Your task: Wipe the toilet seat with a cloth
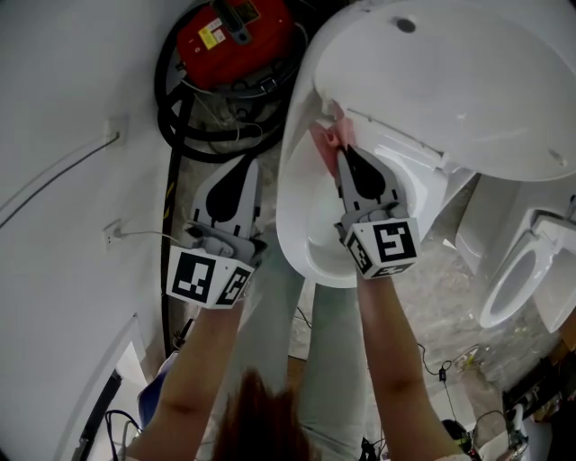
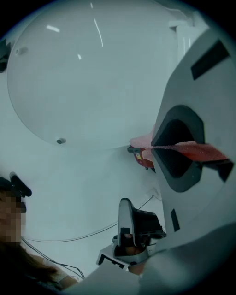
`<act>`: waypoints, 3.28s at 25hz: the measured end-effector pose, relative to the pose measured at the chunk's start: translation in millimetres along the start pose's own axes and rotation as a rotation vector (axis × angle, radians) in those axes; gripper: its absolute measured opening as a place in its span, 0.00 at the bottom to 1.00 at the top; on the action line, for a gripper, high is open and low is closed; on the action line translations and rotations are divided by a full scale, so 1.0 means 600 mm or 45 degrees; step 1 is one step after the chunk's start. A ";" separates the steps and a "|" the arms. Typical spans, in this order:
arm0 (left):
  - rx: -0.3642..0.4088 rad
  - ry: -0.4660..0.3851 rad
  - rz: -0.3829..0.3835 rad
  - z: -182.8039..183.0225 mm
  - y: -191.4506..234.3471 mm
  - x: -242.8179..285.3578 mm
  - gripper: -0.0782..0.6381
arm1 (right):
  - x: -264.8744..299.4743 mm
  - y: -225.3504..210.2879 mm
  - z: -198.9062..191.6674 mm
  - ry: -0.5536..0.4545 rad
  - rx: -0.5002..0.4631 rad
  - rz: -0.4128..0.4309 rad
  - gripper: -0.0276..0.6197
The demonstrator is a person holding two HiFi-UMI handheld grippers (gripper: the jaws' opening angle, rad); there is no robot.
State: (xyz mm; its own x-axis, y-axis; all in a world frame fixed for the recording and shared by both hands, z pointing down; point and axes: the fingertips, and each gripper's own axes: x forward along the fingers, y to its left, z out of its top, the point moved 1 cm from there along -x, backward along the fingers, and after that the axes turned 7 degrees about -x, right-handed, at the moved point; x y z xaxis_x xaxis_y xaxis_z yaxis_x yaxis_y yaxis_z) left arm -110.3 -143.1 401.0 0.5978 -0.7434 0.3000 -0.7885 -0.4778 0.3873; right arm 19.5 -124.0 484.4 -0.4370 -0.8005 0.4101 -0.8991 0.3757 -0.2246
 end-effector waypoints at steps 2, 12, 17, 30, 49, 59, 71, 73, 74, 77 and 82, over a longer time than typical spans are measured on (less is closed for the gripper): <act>0.002 0.006 -0.002 -0.006 0.001 0.003 0.12 | 0.016 -0.002 -0.019 0.050 -0.029 0.003 0.09; -0.004 0.041 -0.018 -0.027 0.000 0.012 0.12 | 0.086 -0.005 -0.110 0.287 -0.145 0.015 0.09; 0.001 0.056 -0.022 -0.033 0.003 0.014 0.12 | 0.102 -0.008 -0.130 0.358 -0.175 -0.001 0.09; 0.020 0.093 -0.029 -0.044 -0.014 0.022 0.12 | 0.106 -0.005 -0.134 0.367 -0.279 -0.017 0.09; 0.054 0.126 -0.039 -0.060 -0.061 0.022 0.12 | 0.072 -0.068 -0.132 0.394 -0.340 -0.035 0.08; 0.063 0.134 -0.065 -0.066 -0.096 0.034 0.12 | 0.045 -0.104 -0.133 0.391 -0.301 -0.057 0.08; 0.078 0.139 -0.068 -0.075 -0.121 0.038 0.12 | 0.008 -0.140 -0.145 0.423 -0.274 -0.054 0.08; 0.079 0.139 -0.069 -0.077 -0.127 0.037 0.12 | 0.002 -0.144 -0.146 0.429 -0.267 -0.056 0.08; 0.078 0.140 -0.070 -0.079 -0.130 0.037 0.12 | -0.001 -0.146 -0.148 0.432 -0.263 -0.057 0.08; 0.080 0.143 -0.071 -0.083 -0.141 0.038 0.12 | -0.010 -0.156 -0.150 0.441 -0.261 -0.070 0.08; 0.099 0.150 -0.069 -0.091 -0.159 0.039 0.12 | -0.030 -0.173 -0.155 0.445 -0.251 -0.087 0.08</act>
State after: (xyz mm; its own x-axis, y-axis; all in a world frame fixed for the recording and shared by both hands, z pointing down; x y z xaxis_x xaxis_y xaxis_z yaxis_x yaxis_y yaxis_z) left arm -13.2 -89.2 418.8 0.6492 -0.6574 0.3825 -0.7605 -0.5541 0.3385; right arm 118.1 -105.2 582.7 -0.3277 -0.6329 0.7015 -0.8994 0.4363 -0.0264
